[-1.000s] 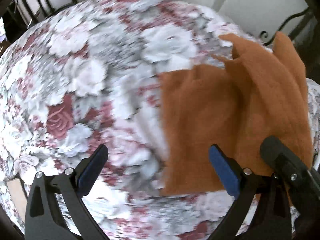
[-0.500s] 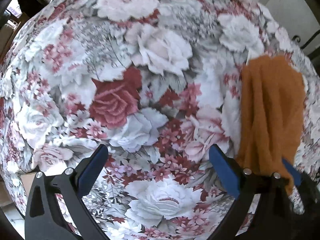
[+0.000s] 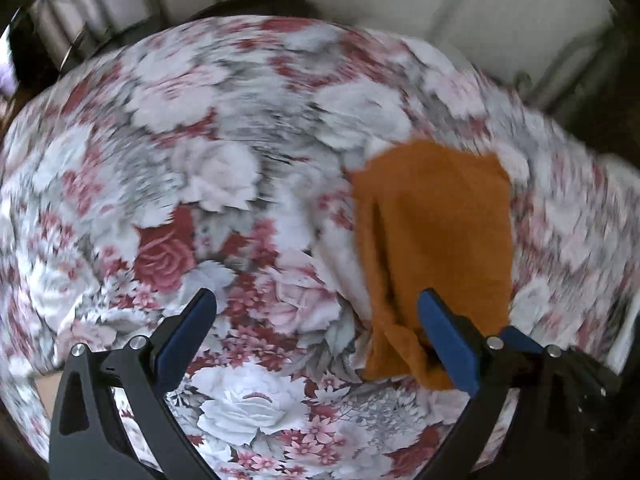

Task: Fold small clothes
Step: 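Lay the folded side down and open the right tool, then grasp the folded bundle end with the right tool and fold it over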

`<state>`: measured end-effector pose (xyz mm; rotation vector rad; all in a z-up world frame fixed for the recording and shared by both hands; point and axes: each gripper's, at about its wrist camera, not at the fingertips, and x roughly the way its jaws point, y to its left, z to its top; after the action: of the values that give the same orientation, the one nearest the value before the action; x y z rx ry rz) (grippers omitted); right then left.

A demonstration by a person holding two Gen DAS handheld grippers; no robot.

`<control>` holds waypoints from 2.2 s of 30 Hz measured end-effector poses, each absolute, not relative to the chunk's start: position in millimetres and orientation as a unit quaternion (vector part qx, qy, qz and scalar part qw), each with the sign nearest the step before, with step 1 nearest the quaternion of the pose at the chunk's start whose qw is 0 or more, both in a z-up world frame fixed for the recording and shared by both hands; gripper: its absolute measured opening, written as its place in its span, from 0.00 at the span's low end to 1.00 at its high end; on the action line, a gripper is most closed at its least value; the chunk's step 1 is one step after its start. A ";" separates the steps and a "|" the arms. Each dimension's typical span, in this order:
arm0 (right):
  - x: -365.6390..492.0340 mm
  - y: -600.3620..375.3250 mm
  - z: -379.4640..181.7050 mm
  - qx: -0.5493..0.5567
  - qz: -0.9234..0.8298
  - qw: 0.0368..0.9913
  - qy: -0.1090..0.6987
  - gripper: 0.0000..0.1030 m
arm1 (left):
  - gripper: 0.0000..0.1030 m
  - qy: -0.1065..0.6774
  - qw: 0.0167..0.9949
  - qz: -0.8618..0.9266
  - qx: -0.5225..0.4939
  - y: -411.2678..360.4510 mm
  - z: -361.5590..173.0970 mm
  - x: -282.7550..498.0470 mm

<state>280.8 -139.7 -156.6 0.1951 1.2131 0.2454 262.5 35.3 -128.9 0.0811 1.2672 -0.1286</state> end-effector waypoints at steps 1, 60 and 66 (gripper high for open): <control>281.2 -137.2 -168.3 0.083 0.113 0.802 0.581 0.16 | 0.96 0.598 0.796 -0.050 0.079 23.1 -148.6 261.6; 393.3 -186.4 -200.6 0.173 0.066 0.794 0.579 0.03 | 0.96 0.691 0.715 -0.089 0.057 -5.0 -229.6 250.4; 420.1 -222.7 -237.4 0.307 0.071 0.754 0.576 0.00 | 0.96 0.675 0.730 -0.081 0.065 -31.3 -242.0 258.7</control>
<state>420.1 -222.7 -237.4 0.6707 1.2577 0.1548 258.7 -31.3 -242.0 0.1441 1.4872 -0.1780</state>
